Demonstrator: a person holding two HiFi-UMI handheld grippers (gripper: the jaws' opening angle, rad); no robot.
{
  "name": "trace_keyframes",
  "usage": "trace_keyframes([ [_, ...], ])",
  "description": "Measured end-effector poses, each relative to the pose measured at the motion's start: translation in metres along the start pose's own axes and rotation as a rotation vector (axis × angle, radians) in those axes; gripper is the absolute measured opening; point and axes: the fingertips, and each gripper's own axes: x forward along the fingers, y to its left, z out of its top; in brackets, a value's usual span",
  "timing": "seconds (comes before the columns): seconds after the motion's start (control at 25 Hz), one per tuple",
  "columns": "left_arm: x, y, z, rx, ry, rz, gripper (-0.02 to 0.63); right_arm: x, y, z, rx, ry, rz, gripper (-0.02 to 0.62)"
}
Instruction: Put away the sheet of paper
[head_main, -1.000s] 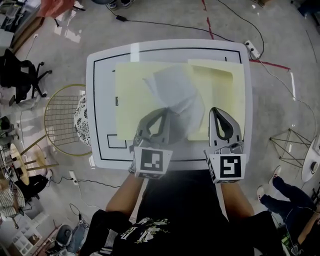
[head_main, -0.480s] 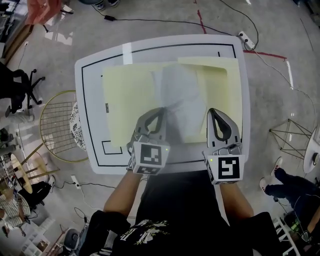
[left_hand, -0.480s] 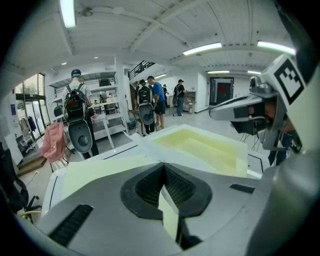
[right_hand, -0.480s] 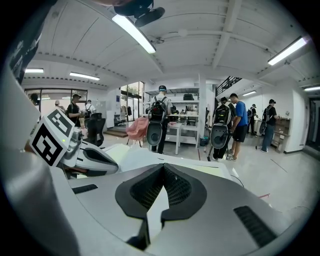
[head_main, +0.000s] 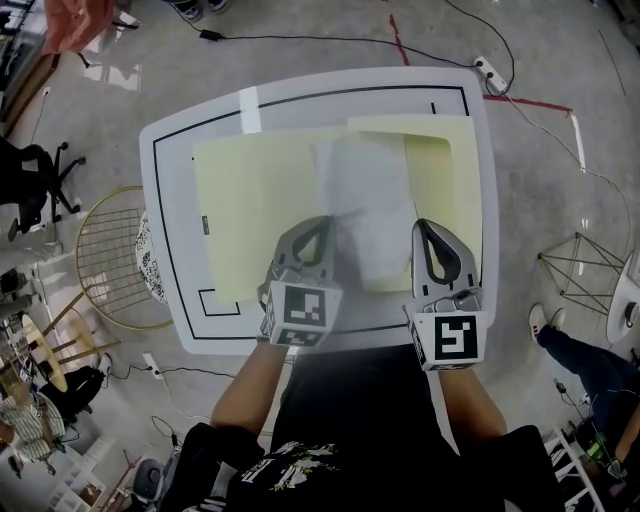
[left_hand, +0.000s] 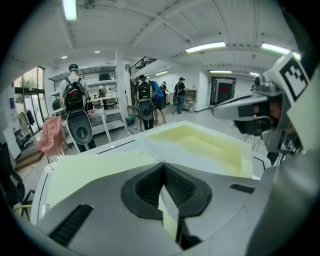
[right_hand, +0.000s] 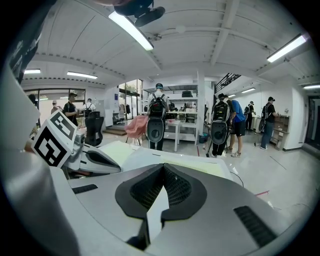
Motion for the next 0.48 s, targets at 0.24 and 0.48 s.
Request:
trace_keyframes([
  [0.24, 0.015, 0.001, -0.004, -0.044, 0.020, -0.005, 0.000, 0.003, -0.007, -0.005, 0.005, 0.011, -0.003, -0.003],
  [0.48, 0.031, -0.003, 0.000, -0.079, 0.031, -0.016, 0.000, 0.005, -0.018, -0.008, 0.016, 0.023, -0.008, -0.003],
])
